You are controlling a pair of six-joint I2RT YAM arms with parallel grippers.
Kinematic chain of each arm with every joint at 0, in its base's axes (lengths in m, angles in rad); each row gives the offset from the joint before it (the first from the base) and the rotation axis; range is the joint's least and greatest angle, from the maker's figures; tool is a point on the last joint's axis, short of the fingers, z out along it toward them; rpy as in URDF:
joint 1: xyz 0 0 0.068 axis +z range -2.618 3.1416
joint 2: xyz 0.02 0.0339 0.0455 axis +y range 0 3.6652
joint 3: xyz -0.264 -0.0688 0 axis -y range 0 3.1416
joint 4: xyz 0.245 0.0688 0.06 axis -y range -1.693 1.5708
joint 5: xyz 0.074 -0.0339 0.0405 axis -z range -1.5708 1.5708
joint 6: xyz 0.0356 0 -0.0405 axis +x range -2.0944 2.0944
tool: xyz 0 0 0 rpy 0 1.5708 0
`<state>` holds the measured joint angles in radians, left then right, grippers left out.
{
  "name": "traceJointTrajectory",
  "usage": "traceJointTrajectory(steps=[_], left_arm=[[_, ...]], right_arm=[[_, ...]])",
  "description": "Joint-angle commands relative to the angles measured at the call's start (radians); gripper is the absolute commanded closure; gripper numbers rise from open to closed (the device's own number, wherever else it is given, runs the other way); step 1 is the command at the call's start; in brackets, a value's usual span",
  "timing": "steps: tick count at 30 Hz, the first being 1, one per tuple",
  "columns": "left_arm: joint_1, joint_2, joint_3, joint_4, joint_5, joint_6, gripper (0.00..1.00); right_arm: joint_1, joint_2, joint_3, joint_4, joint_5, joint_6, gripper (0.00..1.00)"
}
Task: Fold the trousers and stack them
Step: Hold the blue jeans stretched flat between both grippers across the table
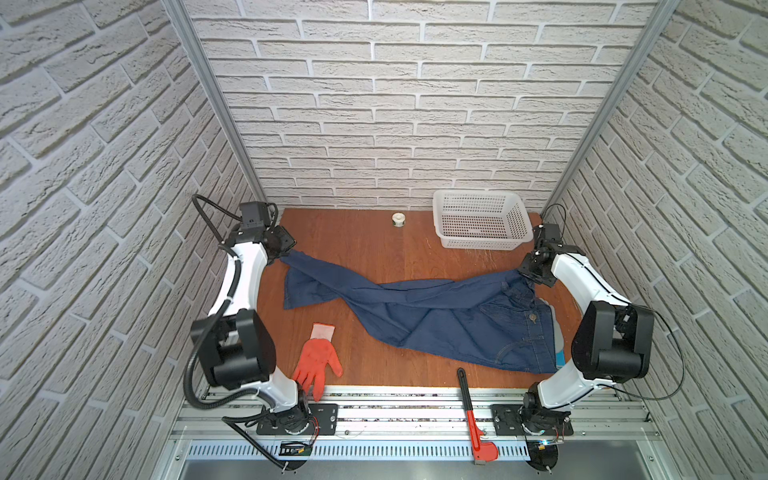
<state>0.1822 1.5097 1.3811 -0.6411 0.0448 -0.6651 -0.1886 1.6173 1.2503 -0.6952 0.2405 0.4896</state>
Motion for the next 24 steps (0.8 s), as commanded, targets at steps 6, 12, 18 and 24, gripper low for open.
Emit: traceJointTrajectory(steps=[6,12,18,24], left_arm=[[-0.050,-0.085,-0.365,0.226,0.098,-0.072,0.34],[-0.049,0.006,-0.431,0.420,0.124,-0.152,0.30],[-0.046,0.151,-0.409,0.564,0.147,-0.216,0.37],[-0.044,0.269,-0.364,0.631,0.196,-0.262,0.56]], right_arm=[[0.015,-0.103,-0.020,-0.015,-0.051,-0.017,0.94],[0.025,-0.147,-0.027,-0.029,-0.071,-0.026,0.94],[0.031,-0.171,-0.041,-0.032,-0.081,-0.028,0.94],[0.034,-0.184,-0.034,-0.046,-0.074,-0.038,0.94]])
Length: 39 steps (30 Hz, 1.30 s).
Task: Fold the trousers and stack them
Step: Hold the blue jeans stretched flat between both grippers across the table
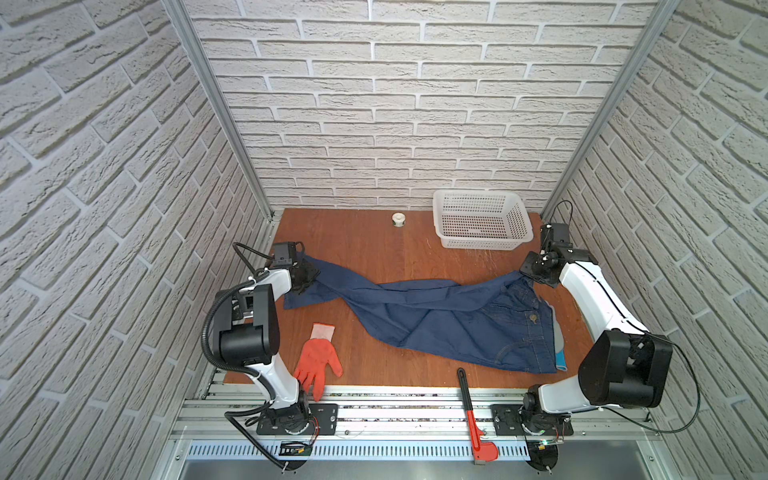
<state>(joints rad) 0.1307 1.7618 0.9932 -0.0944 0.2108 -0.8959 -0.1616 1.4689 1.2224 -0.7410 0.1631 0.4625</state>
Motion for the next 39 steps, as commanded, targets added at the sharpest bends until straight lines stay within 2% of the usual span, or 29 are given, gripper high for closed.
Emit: traceJointTrajectory(steps=[1,3,5,7,9,10,12,16,18,20,23,25,27,31,37,39], left_arm=[[0.007,0.015,0.024,0.087,0.024,-0.034,0.61],[0.007,0.000,0.024,0.079,0.013,-0.029,0.70],[0.006,-0.028,0.025,0.056,-0.001,-0.018,0.75],[0.006,-0.060,0.028,0.025,-0.018,-0.003,0.74],[0.005,-0.089,0.031,-0.012,-0.031,0.023,0.61],[0.006,-0.101,0.034,-0.029,-0.037,0.033,0.58],[0.008,-0.106,0.038,-0.049,-0.047,0.047,0.57],[0.017,-0.071,0.054,-0.040,-0.018,0.052,0.65],[0.017,-0.042,0.069,-0.029,0.003,0.047,0.60],[0.016,-0.015,0.082,-0.033,0.022,0.041,0.47],[0.016,-0.013,0.066,-0.026,0.010,0.042,0.36],[0.024,-0.012,0.055,-0.014,0.009,0.044,0.35],[0.029,-0.005,0.059,-0.008,0.013,0.044,0.42],[0.030,0.020,0.090,0.001,0.021,0.035,0.71],[0.030,0.037,0.128,-0.011,0.026,0.040,0.83],[0.030,0.033,0.132,-0.010,0.030,0.042,0.90]], right_arm=[[0.007,-0.037,-0.003,-0.002,0.005,-0.013,0.94],[0.007,-0.041,0.001,-0.009,0.007,-0.016,0.94],[0.007,-0.045,0.006,-0.016,0.011,-0.020,0.94],[0.007,-0.050,0.009,-0.020,0.016,-0.022,0.94],[0.007,-0.053,0.010,-0.021,0.021,-0.024,0.94],[0.007,-0.054,0.010,-0.021,0.022,-0.024,0.94],[0.007,-0.055,0.008,-0.023,0.023,-0.022,0.94],[0.007,-0.059,0.002,-0.019,0.018,-0.019,0.95],[0.007,-0.060,0.002,-0.021,0.018,-0.019,0.95],[0.007,-0.062,0.002,-0.023,0.021,-0.021,0.95],[0.007,-0.064,0.001,-0.025,0.023,-0.025,0.94],[0.007,-0.061,0.002,-0.026,0.024,-0.028,0.94],[0.007,-0.058,0.005,-0.024,0.025,-0.031,0.95],[0.007,-0.053,0.011,-0.025,0.022,-0.030,0.94],[0.007,-0.054,0.010,-0.027,0.026,-0.032,0.94],[0.007,-0.057,0.011,-0.028,0.026,-0.032,0.94]])
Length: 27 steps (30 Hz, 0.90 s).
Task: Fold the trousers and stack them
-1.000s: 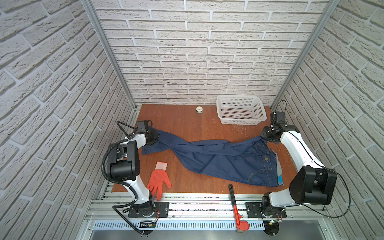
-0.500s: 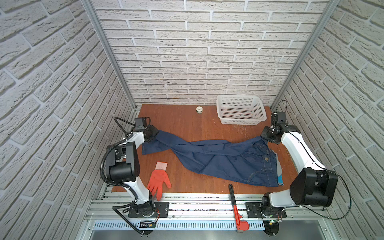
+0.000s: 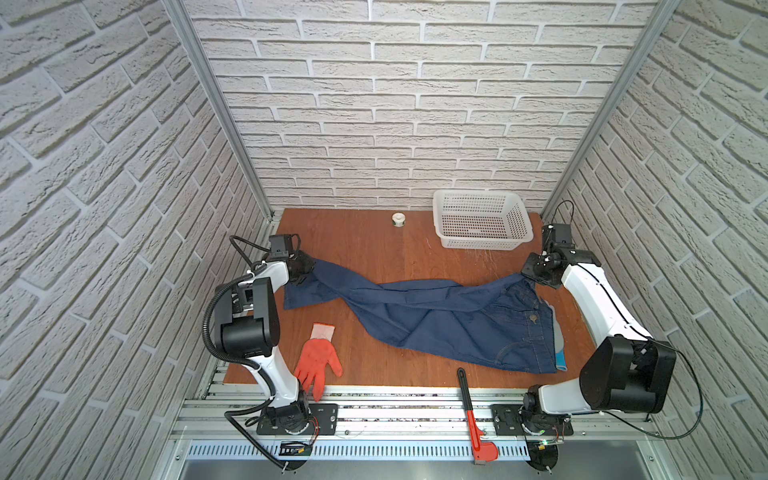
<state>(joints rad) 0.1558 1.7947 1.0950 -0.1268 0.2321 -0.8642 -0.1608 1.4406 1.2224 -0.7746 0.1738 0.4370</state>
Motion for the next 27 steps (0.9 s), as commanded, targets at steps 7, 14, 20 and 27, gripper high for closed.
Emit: traceJointTrajectory(steps=[7,14,20,27], left_arm=[[0.029,-0.216,-0.011,-0.054,-0.040,0.034,1.00],[0.123,-0.695,-0.035,-0.431,-0.156,0.168,1.00],[0.208,-0.916,0.065,-0.750,-0.206,0.260,1.00],[0.188,-0.650,0.056,-0.637,-0.071,0.240,1.00]], right_arm=[[0.006,-0.068,0.037,-0.034,0.019,-0.003,0.94],[0.003,-0.247,-0.006,-0.106,0.117,0.046,0.95],[0.001,-0.430,-0.060,-0.137,0.243,0.076,0.94],[0.001,-0.164,0.000,-0.096,0.226,0.058,0.94]])
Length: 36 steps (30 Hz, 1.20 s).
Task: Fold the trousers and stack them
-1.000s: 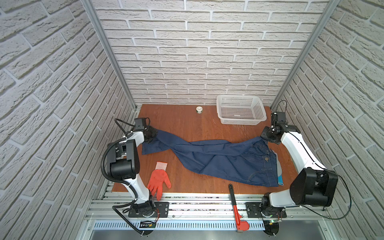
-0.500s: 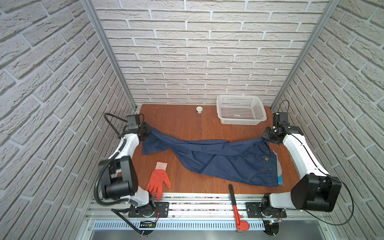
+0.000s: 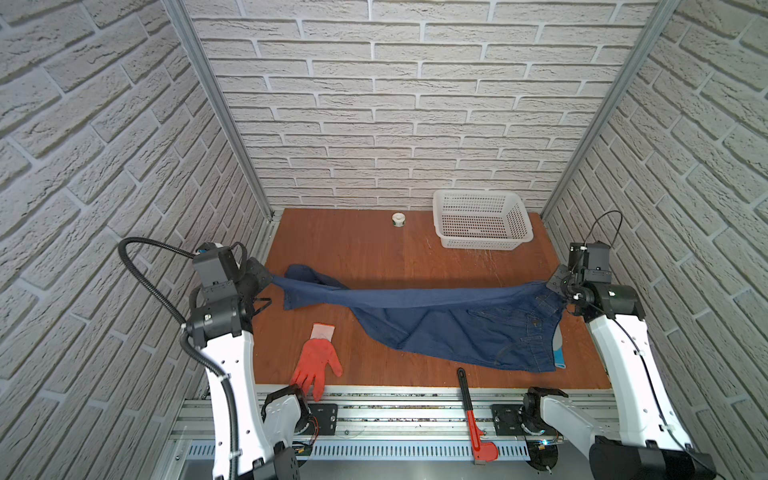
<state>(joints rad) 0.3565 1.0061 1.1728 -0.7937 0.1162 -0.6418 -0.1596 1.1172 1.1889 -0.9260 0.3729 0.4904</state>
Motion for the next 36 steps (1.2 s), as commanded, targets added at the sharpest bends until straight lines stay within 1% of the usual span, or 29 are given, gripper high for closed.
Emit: traceJointTrajectory(steps=[1,4,6,11,16,19,23,24,25,26,27,28,29,30,31,33,36], left_arm=[[-0.035,0.200,-0.004,0.045,0.041,0.020,1.00],[-0.091,0.381,0.079,0.060,0.038,0.034,1.00],[-0.126,0.491,0.146,0.061,0.035,0.042,1.00],[-0.168,0.762,0.321,0.036,0.039,0.047,1.00],[-0.179,0.892,0.460,0.006,0.024,0.044,1.00],[-0.177,0.984,0.585,-0.058,-0.005,0.061,1.00],[-0.176,1.121,0.749,-0.118,-0.010,0.067,1.00],[-0.177,1.144,0.774,-0.124,-0.009,0.067,0.97],[-0.174,1.165,0.802,-0.131,-0.008,0.065,0.87],[-0.173,1.176,0.820,-0.136,-0.005,0.067,0.74],[-0.172,1.183,0.837,-0.142,-0.001,0.071,0.65],[-0.171,1.181,0.843,-0.144,-0.004,0.074,0.58],[-0.169,1.170,0.838,-0.142,-0.012,0.077,0.51],[-0.166,1.149,0.824,-0.137,-0.023,0.079,0.45],[-0.163,1.120,0.797,-0.127,-0.029,0.080,0.41],[-0.156,1.045,0.728,-0.096,-0.034,0.080,0.39],[-0.151,0.899,0.584,-0.051,-0.051,0.085,0.38]], right_arm=[[0.001,0.243,0.077,0.031,0.010,0.009,0.95],[0.003,0.442,0.182,0.017,-0.022,0.009,0.94],[0.004,0.538,0.233,0.023,-0.020,0.008,0.94],[0.006,0.717,0.342,0.018,0.021,-0.001,0.95],[0.006,0.800,0.411,0.007,0.046,-0.007,0.95],[0.005,0.836,0.453,-0.001,0.077,-0.015,0.95],[-0.007,0.917,0.519,-0.025,0.101,-0.027,0.95],[-0.011,0.929,0.530,-0.030,0.103,-0.028,0.95],[-0.018,0.944,0.541,-0.036,0.101,-0.028,0.95],[-0.023,0.950,0.542,-0.036,0.094,-0.029,0.94],[-0.026,0.954,0.542,-0.035,0.087,-0.029,0.94],[-0.027,0.950,0.536,-0.030,0.081,-0.030,0.91],[-0.026,0.943,0.529,-0.025,0.076,-0.032,0.86],[-0.025,0.933,0.516,-0.015,0.067,-0.033,0.79],[-0.025,0.917,0.503,-0.010,0.062,-0.035,0.72],[-0.022,0.877,0.480,-0.003,0.050,-0.035,0.61],[0.001,0.786,0.443,-0.001,0.049,-0.044,0.53]])
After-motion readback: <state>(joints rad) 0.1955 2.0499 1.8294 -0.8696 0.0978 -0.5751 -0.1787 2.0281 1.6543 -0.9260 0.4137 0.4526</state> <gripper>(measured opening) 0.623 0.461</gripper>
